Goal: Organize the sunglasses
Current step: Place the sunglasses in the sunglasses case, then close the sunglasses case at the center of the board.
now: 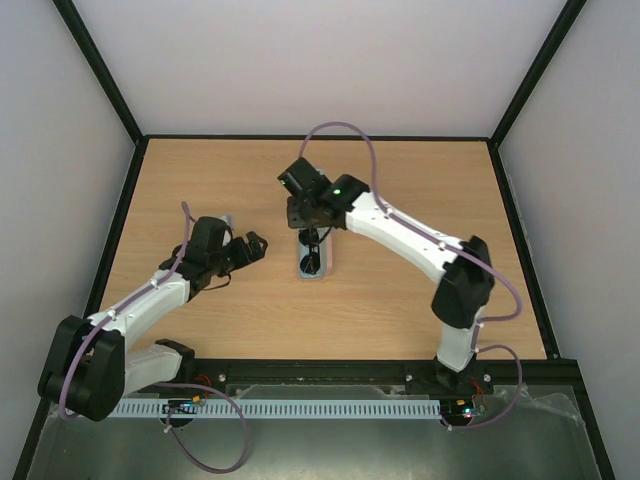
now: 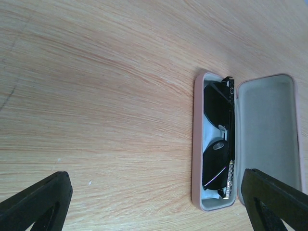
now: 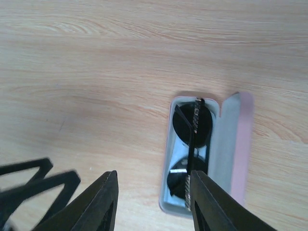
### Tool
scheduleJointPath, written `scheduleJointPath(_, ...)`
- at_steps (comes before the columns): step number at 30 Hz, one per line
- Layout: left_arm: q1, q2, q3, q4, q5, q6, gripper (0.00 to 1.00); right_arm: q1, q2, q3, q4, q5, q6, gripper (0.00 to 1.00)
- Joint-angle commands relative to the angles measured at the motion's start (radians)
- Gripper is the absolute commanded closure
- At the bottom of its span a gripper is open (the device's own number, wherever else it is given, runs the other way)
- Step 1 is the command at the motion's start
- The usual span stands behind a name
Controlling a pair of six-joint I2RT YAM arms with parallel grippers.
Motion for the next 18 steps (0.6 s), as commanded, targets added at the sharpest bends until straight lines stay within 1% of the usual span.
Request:
scheduleJointPath(1, 0.003, -0.001, 0.030, -0.049, 0.005, 0.020, 0.01, -0.025, -0.150, -0.123, -0.009, -0.054, -0.035, 0.57)
scheduleJointPath(4, 0.001, -0.013, 0.033, -0.069, 0.002, 0.022, 0.01, -0.097, -0.275, -0.283, 0.084, -0.160, -0.036, 0.57)
scheduleJointPath(8, -0.001, -0.021, 0.040, -0.084, 0.005, 0.018, 0.01, -0.210, -0.380, -0.461, 0.161, -0.279, -0.036, 0.63)
scheduleJointPath(12, -0.003, -0.028, 0.033, -0.083, 0.012, 0.015, 0.01, -0.295, -0.456, -0.606, 0.249, -0.400, -0.033, 0.73)
scheduleJointPath(13, -0.003, -0.029, 0.029, -0.078, 0.015, 0.012, 0.01, -0.313, -0.466, -0.633, 0.268, -0.420, -0.031, 0.78)
scheduleJointPath(14, -0.002, -0.028, 0.024, -0.073, 0.019, 0.010, 0.01, -0.330, -0.473, -0.655, 0.286, -0.447, -0.028, 0.87)
scheduleJointPath(15, -0.002, -0.027, 0.021, -0.067, 0.025, 0.006, 0.01, -0.347, -0.478, -0.675, 0.307, -0.476, -0.027, 0.92)
scheduleJointPath(18, -0.002, -0.009, 0.017, -0.054, 0.031, 0.001, 0.01, -0.390, -0.477, -0.713, 0.377, -0.544, -0.023, 0.96)
